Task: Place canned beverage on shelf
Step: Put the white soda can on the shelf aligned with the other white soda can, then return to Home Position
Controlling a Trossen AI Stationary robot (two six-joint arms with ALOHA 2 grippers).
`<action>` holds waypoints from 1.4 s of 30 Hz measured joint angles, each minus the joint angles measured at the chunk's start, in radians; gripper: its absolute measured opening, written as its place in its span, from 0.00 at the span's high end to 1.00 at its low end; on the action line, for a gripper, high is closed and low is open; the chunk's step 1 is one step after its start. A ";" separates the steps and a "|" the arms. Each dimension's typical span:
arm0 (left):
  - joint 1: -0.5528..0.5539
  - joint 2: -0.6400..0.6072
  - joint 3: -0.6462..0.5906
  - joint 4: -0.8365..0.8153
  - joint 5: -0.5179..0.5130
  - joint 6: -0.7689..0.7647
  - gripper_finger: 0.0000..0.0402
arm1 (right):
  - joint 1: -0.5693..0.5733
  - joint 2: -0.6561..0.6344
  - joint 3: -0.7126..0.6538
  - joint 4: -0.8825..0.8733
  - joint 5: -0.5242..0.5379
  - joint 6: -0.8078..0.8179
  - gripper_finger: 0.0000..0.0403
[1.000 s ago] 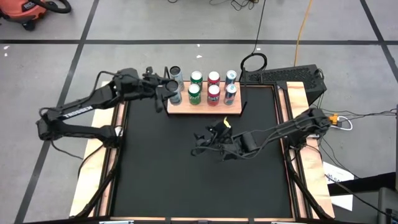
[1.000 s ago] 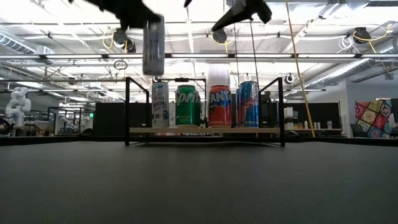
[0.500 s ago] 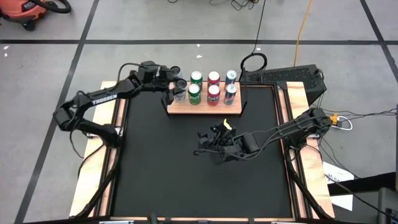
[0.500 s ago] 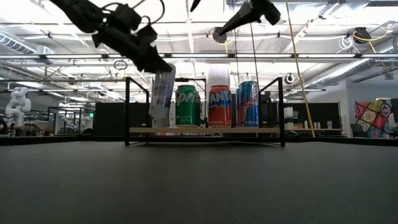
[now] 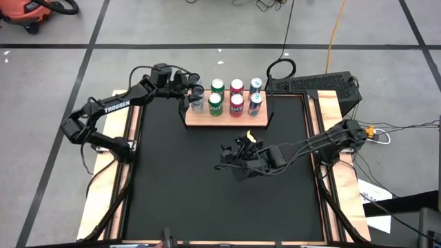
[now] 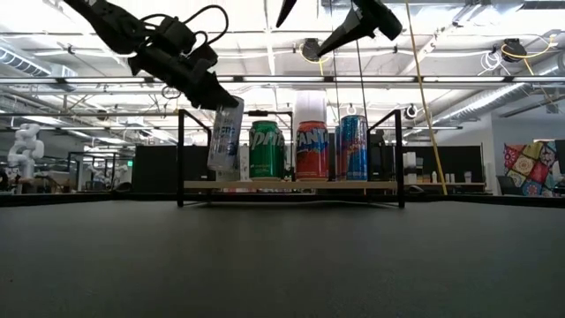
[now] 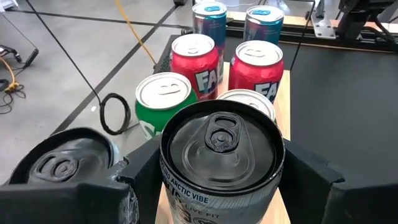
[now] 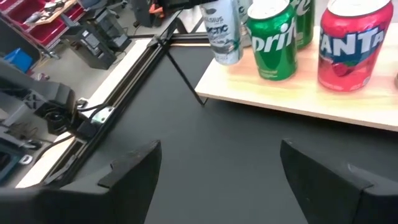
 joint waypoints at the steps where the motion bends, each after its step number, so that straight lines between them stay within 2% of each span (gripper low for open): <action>1: 0.003 0.000 -0.006 0.009 0.001 -0.002 0.39 | -0.003 0.000 0.000 -0.002 0.000 -0.001 0.22; 9: 0.008 0.000 -0.065 0.036 0.004 -0.007 0.39 | -0.023 0.000 0.000 0.000 -0.003 -0.030 0.22; 21: 0.008 0.010 -0.067 0.050 -0.015 -0.008 0.39 | -0.026 0.000 0.000 0.005 -0.007 -0.033 0.22; 24: 0.008 0.011 -0.067 0.051 -0.015 -0.009 0.34 | -0.026 0.000 0.000 0.005 -0.008 -0.033 0.22; 34: 0.008 -0.020 -0.067 0.032 -0.020 -0.010 0.11 | -0.026 0.000 0.000 0.034 -0.008 -0.033 0.22; 42: 0.008 -0.149 -0.067 0.013 -0.025 -0.010 0.07 | -0.026 -0.002 -0.001 0.081 -0.006 -0.067 0.22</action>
